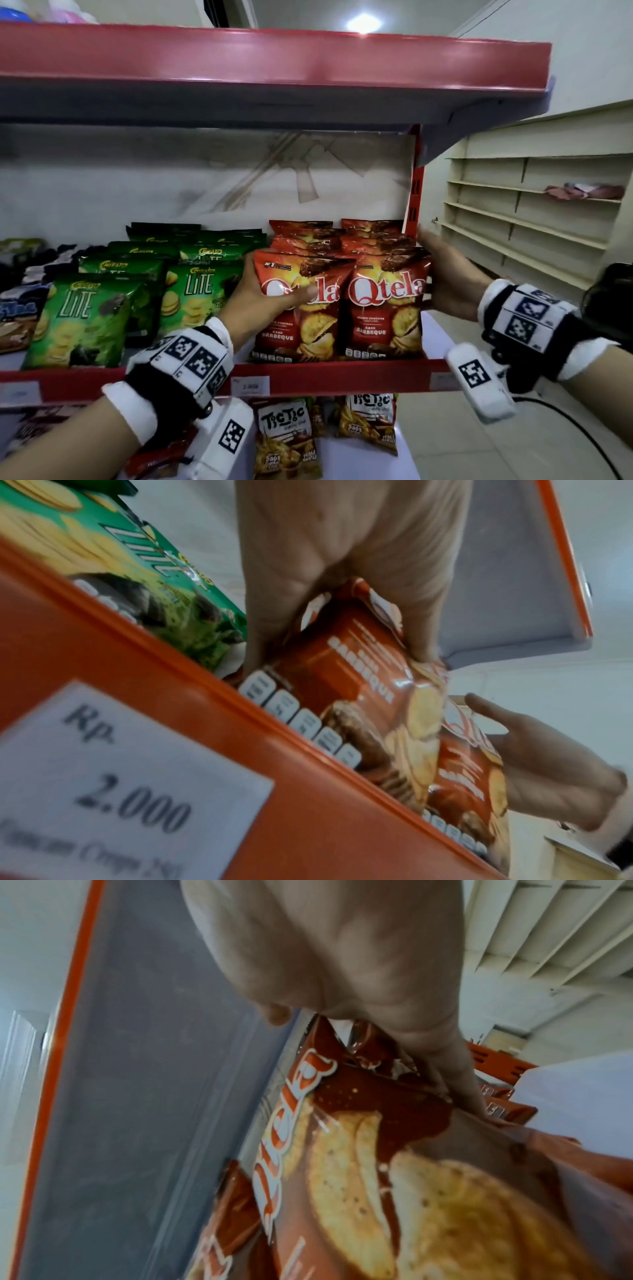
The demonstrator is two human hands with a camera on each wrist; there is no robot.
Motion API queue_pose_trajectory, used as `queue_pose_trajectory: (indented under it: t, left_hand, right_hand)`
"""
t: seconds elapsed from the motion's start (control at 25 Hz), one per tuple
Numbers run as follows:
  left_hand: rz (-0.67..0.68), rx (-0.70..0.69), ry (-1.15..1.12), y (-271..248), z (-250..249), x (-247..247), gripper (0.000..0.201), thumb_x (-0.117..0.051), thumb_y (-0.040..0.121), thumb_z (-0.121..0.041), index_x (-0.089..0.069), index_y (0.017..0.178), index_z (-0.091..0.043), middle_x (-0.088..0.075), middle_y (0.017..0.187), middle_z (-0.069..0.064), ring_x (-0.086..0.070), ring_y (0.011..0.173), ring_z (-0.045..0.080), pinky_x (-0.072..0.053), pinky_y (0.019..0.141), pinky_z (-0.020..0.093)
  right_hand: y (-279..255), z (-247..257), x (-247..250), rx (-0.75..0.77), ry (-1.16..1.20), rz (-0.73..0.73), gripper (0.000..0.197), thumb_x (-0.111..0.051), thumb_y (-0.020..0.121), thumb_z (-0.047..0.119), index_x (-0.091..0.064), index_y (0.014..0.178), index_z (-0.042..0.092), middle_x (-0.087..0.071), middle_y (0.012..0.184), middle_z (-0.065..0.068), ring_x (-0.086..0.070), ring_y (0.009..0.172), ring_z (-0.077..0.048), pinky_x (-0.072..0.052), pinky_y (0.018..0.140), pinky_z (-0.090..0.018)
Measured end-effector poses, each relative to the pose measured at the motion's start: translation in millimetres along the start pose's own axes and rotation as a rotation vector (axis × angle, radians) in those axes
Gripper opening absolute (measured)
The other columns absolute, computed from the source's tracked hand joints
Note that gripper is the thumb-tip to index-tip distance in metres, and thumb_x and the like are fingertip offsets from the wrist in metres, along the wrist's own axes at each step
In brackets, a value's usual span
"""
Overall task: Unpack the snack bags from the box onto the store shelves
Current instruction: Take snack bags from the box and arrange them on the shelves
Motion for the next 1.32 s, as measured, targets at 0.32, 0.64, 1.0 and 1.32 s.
queue_pose_trajectory:
  t: [0.32,0.64,1.0,1.32]
  left_hand:
    - [-0.083,0.013,0.034,0,3,5,0.107,-0.08,0.041,-0.049,-0.021,0.128,-0.031,-0.057,0.111,-0.006,-0.062,0.095,0.011,-0.053,0.077,0.028]
    - [-0.032,0.124,0.335,72,-52,47,0.026,-0.053,0.094,-0.039,-0.063,0.097,-0.015,-0.067,0.112,0.008,-0.062,0.099,0.024,-0.051,0.084,0.035]
    - [0.41,-0.061,1.137,174,-53,-7,0.043,-0.052,0.094,-0.041,-0.06,0.125,-0.013,-0.06,0.128,0.004,-0.055,0.111,0.015,-0.04,0.092,0.022]
    - [0.305,-0.101,1.223,203,-27,-16,0.036,-0.062,0.088,-0.04,-0.064,0.11,-0.011,-0.06,0.125,0.007,-0.054,0.117,0.022,-0.036,0.086,0.022]
  right_hand:
    - [9,-5,3,0.097,-0.228,0.028,0.111,-0.083,0.055,0.034,-0.015,0.143,0.05,-0.058,0.127,-0.001,-0.062,0.108,-0.029,-0.047,0.092,-0.06]
    - [30,89,26,0.195,-0.777,0.011,0.064,-0.063,0.074,0.053,-0.049,0.132,0.032,-0.055,0.131,-0.001,-0.055,0.114,-0.021,-0.047,0.089,-0.034]
    - [109,79,30,0.106,-1.069,0.122,0.04,-0.058,0.093,0.022,-0.053,0.132,0.022,-0.06,0.122,-0.005,-0.06,0.104,-0.019,-0.055,0.073,-0.024]
    - [149,61,32,0.206,-1.041,-0.005,0.027,-0.063,0.089,0.025,-0.067,0.116,0.023,-0.066,0.117,-0.002,-0.065,0.097,-0.021,-0.054,0.083,-0.031]
Point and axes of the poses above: each hand's wrist, its own y-axis towards the middle knuckle, its own x-axis out of the back of the hand, z = x × y, the point moved 8 cm from there along y, towards the middle knuckle
